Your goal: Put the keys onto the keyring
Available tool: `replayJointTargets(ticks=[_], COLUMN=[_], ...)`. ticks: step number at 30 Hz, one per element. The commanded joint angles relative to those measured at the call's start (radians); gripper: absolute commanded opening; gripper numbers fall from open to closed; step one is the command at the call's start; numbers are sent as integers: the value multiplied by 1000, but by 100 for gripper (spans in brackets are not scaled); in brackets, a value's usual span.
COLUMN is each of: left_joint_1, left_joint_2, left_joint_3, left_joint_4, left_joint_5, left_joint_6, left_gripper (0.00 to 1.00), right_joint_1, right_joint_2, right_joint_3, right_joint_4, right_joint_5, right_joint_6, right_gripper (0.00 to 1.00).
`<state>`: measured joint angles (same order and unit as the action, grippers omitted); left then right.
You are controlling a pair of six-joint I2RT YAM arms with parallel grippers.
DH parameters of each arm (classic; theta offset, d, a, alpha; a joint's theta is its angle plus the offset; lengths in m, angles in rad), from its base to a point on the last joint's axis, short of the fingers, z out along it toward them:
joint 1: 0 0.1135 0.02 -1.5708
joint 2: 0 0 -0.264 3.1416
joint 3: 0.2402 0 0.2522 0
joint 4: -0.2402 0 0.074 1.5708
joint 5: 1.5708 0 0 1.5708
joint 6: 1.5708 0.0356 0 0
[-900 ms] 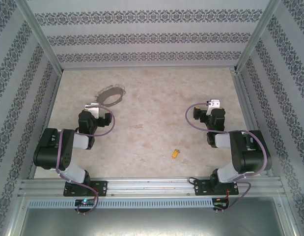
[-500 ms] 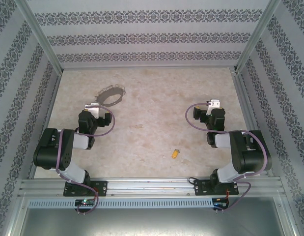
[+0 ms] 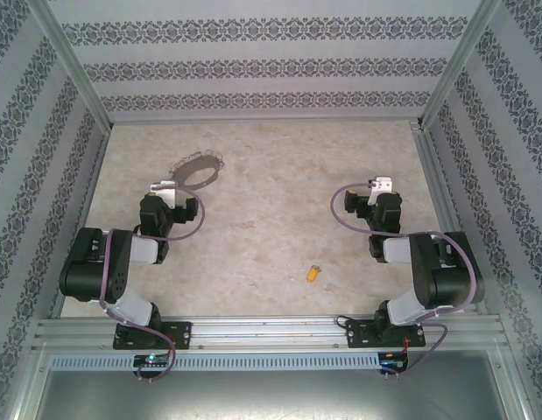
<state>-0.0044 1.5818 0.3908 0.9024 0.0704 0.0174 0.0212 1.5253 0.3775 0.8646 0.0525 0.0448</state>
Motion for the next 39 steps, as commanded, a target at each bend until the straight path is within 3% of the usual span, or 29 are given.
replayJointTargets(ticks=[1,7,12,15,24,28,33,39], left_joint_1=[12,12,9,9,1,-4,-15,-43], left_joint_2=[-2,-3,-19,-81,-201,-265,-283,-132], left_joint_3=[15,5,-1,10,99,156,316,494], left_joint_4=[-14,1,3,-66,-306,-357,-591,-768], left_joint_5=[-23,-7,-18,-37,-40,-21,14,133], left_joint_6=[-16,-5,-5,-15,-1,-50,-229,-433], left_gripper=[100,100,100,100,100,100,100,100], right_joint_1=[-10,-10,-10,-10,-10,-25,-33,-7], right_joint_2=[-15,-20,-80,-110,-272,-340,-392,-407], right_joint_3=[15,18,47,49,179,243,271,260], right_joint_4=[11,8,-96,-116,-472,-597,-663,-692], right_joint_5=[-27,-29,-43,-34,-5,34,-72,-313], right_joint_6=[-10,-8,-16,-13,41,208,296,380], right_gripper=[98,98,97,98,98,98,98,98])
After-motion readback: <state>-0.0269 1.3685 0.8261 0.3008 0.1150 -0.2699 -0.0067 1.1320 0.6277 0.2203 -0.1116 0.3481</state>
